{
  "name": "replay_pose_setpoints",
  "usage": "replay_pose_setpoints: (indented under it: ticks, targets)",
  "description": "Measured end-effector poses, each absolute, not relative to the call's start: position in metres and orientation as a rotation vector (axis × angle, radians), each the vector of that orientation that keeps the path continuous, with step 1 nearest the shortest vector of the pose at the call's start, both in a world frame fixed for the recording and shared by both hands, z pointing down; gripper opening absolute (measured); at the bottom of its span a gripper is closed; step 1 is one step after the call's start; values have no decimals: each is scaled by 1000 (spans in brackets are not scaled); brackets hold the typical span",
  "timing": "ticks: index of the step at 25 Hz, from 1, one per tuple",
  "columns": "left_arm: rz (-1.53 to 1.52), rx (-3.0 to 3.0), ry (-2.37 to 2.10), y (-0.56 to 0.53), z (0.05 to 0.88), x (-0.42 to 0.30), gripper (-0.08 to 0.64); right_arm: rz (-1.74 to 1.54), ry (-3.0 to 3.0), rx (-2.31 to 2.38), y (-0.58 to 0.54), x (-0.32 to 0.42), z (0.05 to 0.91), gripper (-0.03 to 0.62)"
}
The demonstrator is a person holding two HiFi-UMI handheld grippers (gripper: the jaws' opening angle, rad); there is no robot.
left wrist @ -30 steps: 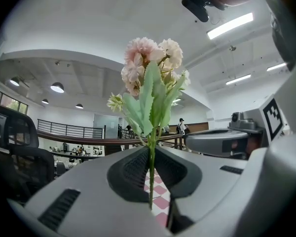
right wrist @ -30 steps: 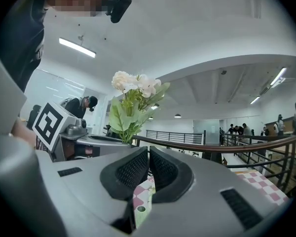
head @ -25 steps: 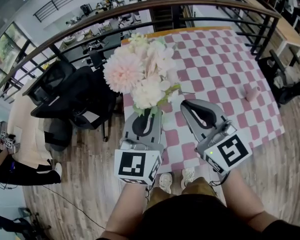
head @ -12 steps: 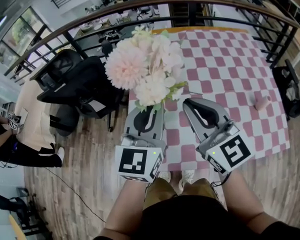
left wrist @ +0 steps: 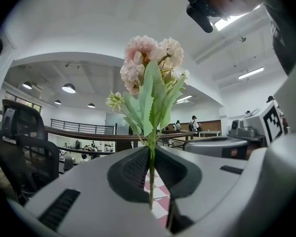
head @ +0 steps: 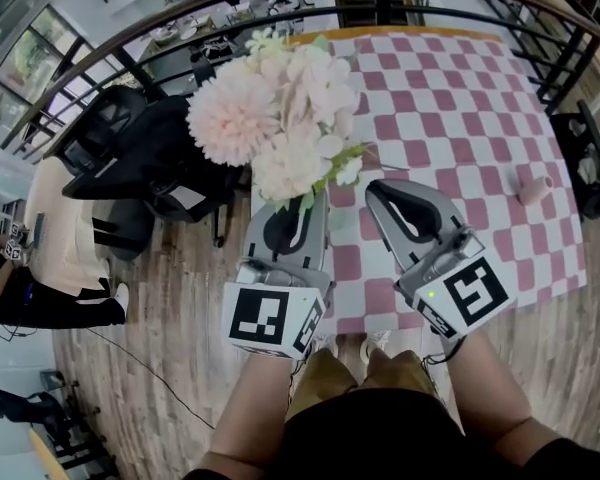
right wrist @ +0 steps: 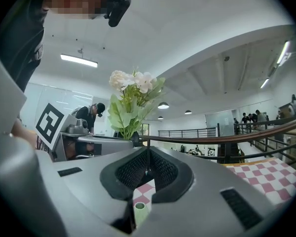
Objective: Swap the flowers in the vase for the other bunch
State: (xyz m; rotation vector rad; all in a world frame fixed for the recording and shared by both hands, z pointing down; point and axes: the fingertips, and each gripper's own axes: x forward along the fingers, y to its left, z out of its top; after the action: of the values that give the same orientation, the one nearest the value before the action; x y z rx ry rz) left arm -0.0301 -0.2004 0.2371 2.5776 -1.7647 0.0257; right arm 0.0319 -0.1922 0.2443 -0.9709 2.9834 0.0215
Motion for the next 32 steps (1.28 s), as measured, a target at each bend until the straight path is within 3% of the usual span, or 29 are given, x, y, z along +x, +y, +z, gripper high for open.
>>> replay_pose_setpoints:
  ticks: [32]
  targets:
    - [130, 2481, -1678, -257, 336, -50, 35, -255, 3042, -1028, -241, 8, 342, 38]
